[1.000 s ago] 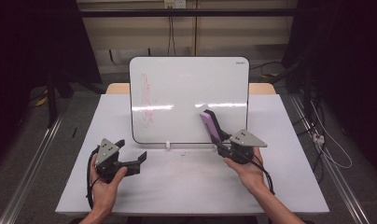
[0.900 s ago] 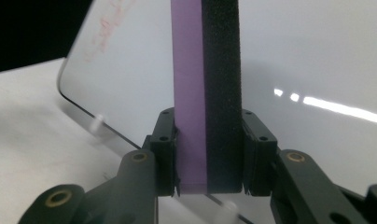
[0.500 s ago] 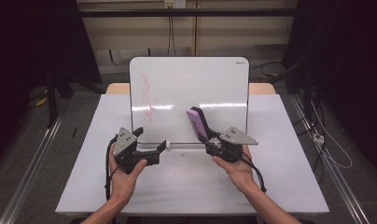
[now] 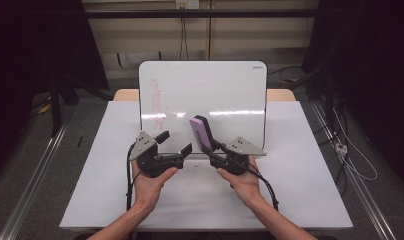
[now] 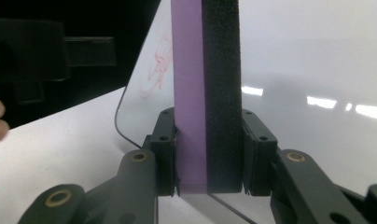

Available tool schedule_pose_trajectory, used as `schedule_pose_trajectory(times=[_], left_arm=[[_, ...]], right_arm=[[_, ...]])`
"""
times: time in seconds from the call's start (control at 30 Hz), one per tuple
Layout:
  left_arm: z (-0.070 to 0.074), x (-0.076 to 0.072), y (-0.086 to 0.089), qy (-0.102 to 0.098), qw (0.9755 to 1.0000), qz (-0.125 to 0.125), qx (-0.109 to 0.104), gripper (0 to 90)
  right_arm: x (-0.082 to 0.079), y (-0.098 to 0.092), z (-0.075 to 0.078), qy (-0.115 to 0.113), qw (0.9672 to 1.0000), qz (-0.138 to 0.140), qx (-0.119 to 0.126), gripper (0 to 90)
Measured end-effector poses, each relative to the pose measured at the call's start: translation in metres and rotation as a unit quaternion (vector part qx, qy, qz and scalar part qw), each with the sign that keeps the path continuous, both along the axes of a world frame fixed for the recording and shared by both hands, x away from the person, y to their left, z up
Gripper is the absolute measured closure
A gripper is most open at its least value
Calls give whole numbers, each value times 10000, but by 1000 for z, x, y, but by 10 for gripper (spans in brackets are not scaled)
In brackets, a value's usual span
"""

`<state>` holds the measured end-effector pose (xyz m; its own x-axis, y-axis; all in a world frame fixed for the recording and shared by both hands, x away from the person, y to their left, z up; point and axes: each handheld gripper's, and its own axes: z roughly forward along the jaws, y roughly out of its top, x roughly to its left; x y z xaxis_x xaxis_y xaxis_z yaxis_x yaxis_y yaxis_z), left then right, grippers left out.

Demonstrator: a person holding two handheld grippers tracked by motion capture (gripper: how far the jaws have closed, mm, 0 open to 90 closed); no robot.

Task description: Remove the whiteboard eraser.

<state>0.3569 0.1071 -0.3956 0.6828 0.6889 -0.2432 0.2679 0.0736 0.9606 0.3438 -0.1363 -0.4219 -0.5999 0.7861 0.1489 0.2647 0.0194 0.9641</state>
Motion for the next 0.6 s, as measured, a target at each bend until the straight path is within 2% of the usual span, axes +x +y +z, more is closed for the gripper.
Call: schedule_pose_trajectory(times=[0.03,0.07,0.13,0.17,0.27,0.33,0.43,0.47,0.6], left_arm=[[0,0,0,0,10000,0,0,71],[-3,-1,-4,9,9998,17,-193,89],[-4,0,-5,43,9997,-2,-225,106],[-4,0,-9,61,9995,-53,-314,109],[-5,0,-13,17,9996,-40,-291,125],[-9,1,-19,81,9991,-43,-405,157],[-11,1,-21,84,9992,-65,-372,210],[-12,2,-25,102,9987,-15,-496,238],[-14,3,-31,190,9986,-92,-491,289]], right_arm=[[-1,1,0,10,10000,11,27,638],[-2,2,0,35,10000,32,69,638],[-4,4,0,55,9999,53,110,638],[-4,5,-1,67,9998,88,135,638],[-5,6,-1,112,9997,90,178,638],[-5,8,-2,174,9995,106,236,638],[-5,8,-3,237,9993,119,274,638],[-5,8,-4,265,9991,130,303,638],[-6,10,-4,289,9989,149,330,637]])
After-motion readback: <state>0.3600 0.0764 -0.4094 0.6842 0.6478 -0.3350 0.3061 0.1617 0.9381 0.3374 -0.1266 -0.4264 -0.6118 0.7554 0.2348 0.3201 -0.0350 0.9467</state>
